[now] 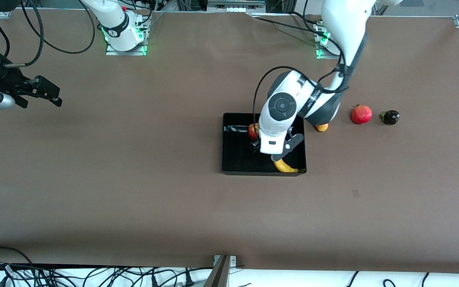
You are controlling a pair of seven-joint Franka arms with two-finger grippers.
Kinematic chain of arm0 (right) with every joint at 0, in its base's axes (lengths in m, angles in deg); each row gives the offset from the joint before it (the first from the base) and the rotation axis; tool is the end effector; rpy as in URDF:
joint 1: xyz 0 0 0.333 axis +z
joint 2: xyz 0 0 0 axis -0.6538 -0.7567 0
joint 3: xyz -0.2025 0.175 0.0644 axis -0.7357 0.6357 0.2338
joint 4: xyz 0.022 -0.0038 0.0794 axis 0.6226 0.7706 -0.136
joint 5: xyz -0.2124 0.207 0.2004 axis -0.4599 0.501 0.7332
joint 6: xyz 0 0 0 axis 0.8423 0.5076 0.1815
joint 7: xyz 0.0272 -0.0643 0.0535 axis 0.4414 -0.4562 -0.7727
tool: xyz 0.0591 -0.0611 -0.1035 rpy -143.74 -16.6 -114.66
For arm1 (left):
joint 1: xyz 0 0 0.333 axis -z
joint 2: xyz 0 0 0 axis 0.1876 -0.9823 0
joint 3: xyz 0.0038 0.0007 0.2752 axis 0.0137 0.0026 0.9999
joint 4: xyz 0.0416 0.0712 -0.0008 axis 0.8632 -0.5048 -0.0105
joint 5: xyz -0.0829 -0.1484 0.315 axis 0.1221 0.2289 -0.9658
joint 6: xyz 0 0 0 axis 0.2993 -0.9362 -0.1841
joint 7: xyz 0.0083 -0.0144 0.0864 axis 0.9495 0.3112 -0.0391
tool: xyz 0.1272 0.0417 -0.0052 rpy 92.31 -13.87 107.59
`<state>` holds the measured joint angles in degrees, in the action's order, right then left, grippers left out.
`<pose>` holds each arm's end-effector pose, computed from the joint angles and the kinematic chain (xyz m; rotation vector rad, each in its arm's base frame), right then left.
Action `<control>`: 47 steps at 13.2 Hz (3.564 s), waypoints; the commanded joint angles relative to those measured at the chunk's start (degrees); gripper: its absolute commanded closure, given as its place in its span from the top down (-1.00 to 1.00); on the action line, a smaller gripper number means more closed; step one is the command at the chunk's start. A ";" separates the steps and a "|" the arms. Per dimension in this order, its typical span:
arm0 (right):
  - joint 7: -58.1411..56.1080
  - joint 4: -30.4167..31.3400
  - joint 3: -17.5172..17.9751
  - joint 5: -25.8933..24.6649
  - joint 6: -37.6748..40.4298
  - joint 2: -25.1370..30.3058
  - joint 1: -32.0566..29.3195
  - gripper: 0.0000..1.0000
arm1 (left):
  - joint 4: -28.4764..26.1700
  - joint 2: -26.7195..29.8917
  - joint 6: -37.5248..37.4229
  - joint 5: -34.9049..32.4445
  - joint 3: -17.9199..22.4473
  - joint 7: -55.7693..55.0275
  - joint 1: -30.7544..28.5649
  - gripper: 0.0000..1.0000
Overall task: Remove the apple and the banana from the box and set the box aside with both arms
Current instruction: 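Close the left gripper on the red apple inside the tray, then lift the apple out and lower it beside the tray with the left gripper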
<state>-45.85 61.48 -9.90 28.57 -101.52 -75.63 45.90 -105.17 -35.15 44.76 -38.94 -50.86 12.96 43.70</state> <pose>0.5267 0.0327 0.5343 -3.1105 -0.0613 -0.0858 0.5225 -0.3673 0.2327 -2.9269 -1.1065 0.1596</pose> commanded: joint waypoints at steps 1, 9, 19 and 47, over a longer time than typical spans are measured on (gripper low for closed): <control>0.01 -0.73 0.80 -0.58 0.12 -0.23 -0.86 1.00 | 0.94 -3.68 2.86 0.46 0.14 -0.32 1.47 1.00; -0.08 -0.73 0.80 -0.58 0.12 -0.23 -0.77 1.00 | -7.24 -3.87 8.93 -2.53 -2.85 1.09 3.14 1.00; 0.00 -0.82 0.80 -0.67 0.12 -0.32 -0.77 1.00 | -7.86 -3.25 8.06 -2.53 -4.96 -0.32 2.44 -1.00; -0.08 -0.82 0.89 -0.14 0.12 -0.32 -0.77 1.00 | -2.58 -8.27 12.63 -8.94 6.20 61.65 -30.17 1.00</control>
<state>-45.85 61.45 -9.81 28.57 -101.55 -75.72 45.90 -108.37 -42.60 56.22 -46.74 -45.43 73.70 13.15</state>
